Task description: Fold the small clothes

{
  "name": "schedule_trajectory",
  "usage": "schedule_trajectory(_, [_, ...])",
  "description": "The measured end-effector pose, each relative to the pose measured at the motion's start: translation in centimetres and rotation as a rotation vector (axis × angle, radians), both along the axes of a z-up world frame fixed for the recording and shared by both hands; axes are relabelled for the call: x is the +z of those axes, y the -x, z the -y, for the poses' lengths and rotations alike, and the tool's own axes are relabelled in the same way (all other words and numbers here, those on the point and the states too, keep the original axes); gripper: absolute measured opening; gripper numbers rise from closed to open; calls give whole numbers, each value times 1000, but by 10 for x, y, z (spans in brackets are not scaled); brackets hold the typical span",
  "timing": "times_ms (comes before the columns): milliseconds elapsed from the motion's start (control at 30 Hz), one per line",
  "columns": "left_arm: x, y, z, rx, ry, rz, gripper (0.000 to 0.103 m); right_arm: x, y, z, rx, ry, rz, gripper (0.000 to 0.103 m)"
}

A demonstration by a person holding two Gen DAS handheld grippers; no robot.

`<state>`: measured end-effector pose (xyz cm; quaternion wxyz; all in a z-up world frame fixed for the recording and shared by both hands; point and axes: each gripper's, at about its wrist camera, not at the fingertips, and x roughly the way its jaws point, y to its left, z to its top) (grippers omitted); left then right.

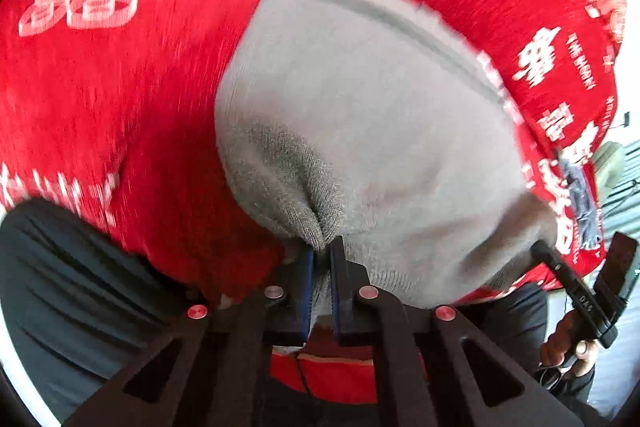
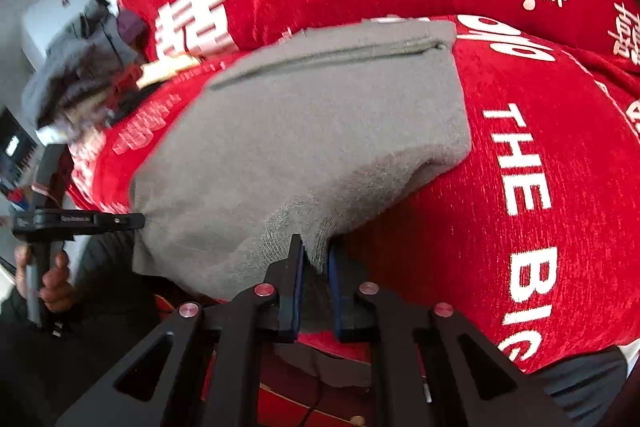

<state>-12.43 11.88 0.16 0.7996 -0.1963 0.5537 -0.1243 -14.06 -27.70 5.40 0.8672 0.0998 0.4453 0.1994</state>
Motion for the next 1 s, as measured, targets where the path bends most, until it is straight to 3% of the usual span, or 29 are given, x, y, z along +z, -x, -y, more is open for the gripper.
schedule_trajectory(67, [22, -6, 0, 3, 3, 82, 8, 14, -1, 7, -18, -42, 39, 11])
schedule_trajectory(200, [37, -44, 7, 10, -7, 152, 8, 26, -24, 15, -61, -56, 88, 11])
schedule_trajectory(333, [17, -87, 8, 26, 16, 95, 8, 6, -70, 19, -104, -87, 32, 11])
schedule_trajectory(433, [-3, -96, 4, 45, 25, 45, 8, -12, -88, 17, -116, -75, -16, 12])
schedule_trajectory(667, [-9, -72, -5, 32, 118, 17, 9, -33, -86, 28, -125, -128, -91, 32])
schedule_trajectory(733, [-9, -64, -7, 25, 123, 11, 9, -33, -81, 31, -119, -146, -87, 45])
schedule_trajectory(800, [-11, -59, -6, 23, 127, 6, 9, -32, -79, 30, -105, -154, -80, 52])
schedule_trajectory(1000, [-16, -55, -1, 43, 135, -6, 9, -35, -84, 27, -72, -129, -64, 49])
